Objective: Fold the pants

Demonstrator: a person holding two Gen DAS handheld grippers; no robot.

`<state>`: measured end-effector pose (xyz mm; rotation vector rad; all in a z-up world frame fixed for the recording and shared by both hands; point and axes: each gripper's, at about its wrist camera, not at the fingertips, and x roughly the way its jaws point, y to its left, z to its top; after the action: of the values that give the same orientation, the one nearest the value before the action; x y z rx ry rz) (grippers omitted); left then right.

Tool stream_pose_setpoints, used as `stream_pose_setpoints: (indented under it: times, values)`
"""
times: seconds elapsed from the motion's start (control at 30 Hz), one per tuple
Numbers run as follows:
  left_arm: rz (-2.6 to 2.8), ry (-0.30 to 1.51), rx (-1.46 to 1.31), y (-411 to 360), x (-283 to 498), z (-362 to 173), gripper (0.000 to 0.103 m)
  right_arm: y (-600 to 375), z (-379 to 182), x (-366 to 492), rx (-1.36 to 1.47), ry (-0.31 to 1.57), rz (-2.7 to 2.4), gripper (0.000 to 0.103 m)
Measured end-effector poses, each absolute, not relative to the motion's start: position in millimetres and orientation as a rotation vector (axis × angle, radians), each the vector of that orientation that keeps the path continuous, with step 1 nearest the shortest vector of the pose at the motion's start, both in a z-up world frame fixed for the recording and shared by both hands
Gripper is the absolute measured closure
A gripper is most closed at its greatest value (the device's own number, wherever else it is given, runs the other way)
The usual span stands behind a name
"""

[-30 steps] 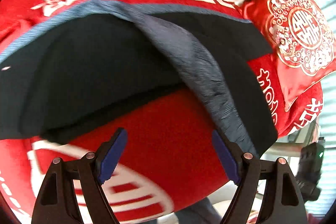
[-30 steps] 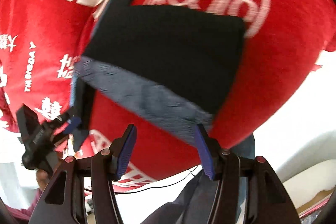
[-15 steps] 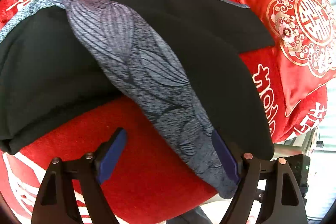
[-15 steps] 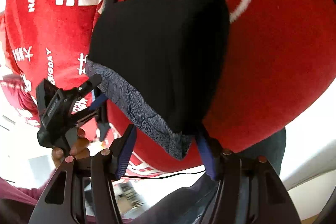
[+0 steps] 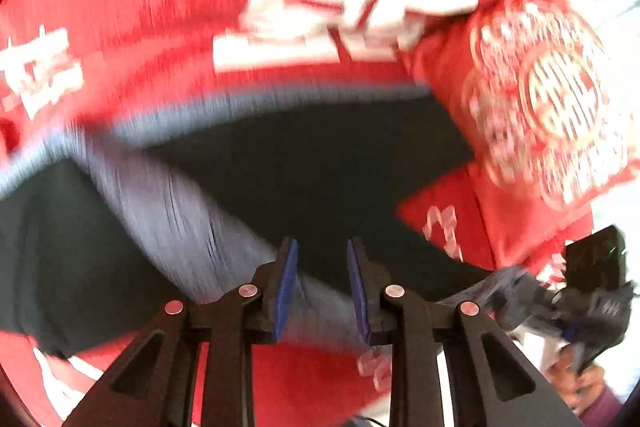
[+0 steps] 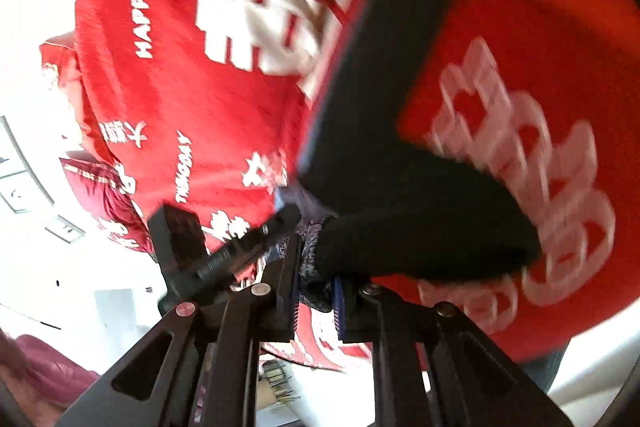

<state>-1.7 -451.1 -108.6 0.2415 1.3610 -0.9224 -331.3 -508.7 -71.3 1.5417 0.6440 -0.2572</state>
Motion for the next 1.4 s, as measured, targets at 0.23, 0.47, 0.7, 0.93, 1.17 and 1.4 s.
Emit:
stream_pose_setpoints:
  times: [0.23, 0.47, 0.7, 0.93, 1.17, 1.4]
  values:
    - [-0.783, 1.192, 0.286, -466.3, 53.1, -89.5, 0.025, -617.2, -54.4, -256.8, 1.338, 0.791, -0.320, 0.087]
    - [-0.580, 1.226, 0.344, -425.8, 80.6, -119.9, 0.025, -673.2, -49.0, -200.9, 1.008, 1.003, -0.560, 0.014]
    - [-0.422, 1.270, 0.488, -393.4, 82.7, -173.6, 0.025, -632.8, -31.0, -212.4, 0.936, 1.002, -0.523, 0.014]
    - [-0.403, 1.305, 0.475, -374.9, 76.3, -196.8, 0.025, -632.3, -117.4, -262.1, 1.180, 1.081, -0.721, 0.052]
    - [-0.424, 1.331, 0.449, -374.4, 74.6, -195.3, 0.025, -642.5, -88.3, -243.7, 0.998, 1.065, -0.715, 0.090]
    - [-0.421, 1.357, 0.435, -368.0, 74.5, -187.0, 0.018, -633.4, -97.2, -253.8, 0.967, 1.218, -0.795, 0.066]
